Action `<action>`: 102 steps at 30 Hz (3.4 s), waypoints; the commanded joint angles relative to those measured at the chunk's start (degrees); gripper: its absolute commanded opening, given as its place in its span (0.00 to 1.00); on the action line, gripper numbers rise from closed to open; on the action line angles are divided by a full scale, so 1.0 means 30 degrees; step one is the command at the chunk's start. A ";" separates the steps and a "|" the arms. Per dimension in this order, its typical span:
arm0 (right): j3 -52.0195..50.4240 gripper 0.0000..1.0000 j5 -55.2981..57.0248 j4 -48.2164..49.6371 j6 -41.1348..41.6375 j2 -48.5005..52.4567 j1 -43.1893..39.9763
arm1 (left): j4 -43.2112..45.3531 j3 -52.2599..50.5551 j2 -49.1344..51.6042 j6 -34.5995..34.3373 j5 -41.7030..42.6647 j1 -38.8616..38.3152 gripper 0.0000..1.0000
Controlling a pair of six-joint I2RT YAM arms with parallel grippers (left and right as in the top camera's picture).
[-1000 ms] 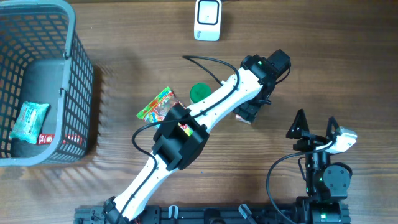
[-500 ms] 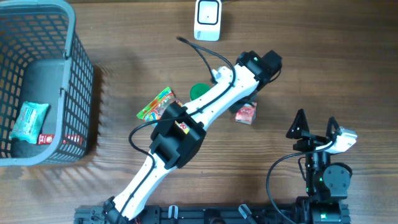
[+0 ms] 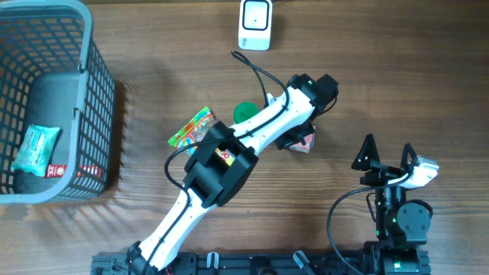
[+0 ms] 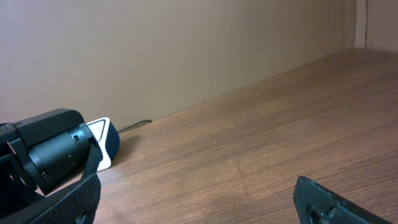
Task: Scan the item barcode
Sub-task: 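Carry the snack pack right of the jar and release it, then reach into the basket and grasp the mint-green wipes pack with left gripper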
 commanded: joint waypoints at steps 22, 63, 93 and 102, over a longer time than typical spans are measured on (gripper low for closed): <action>-0.0022 1.00 -0.0233 0.0058 -0.0328 0.0022 0.0095 | 0.6025 -0.0066 -0.3672 0.3315 1.0346 0.3432 0.08; -0.0022 1.00 -0.0233 0.0058 -0.0328 0.0022 0.0095 | -0.1035 -0.3985 -0.8160 0.5668 -0.7672 2.6775 1.00; -0.0022 1.00 -0.0233 0.0058 -0.0328 0.0022 0.0095 | 0.0291 -0.5923 -0.2783 0.8925 -1.0149 2.6760 0.04; -0.0022 1.00 -0.0233 0.0058 -0.0321 0.0022 0.0095 | -0.0328 -0.5676 -0.6368 0.8633 -1.1089 2.6236 0.04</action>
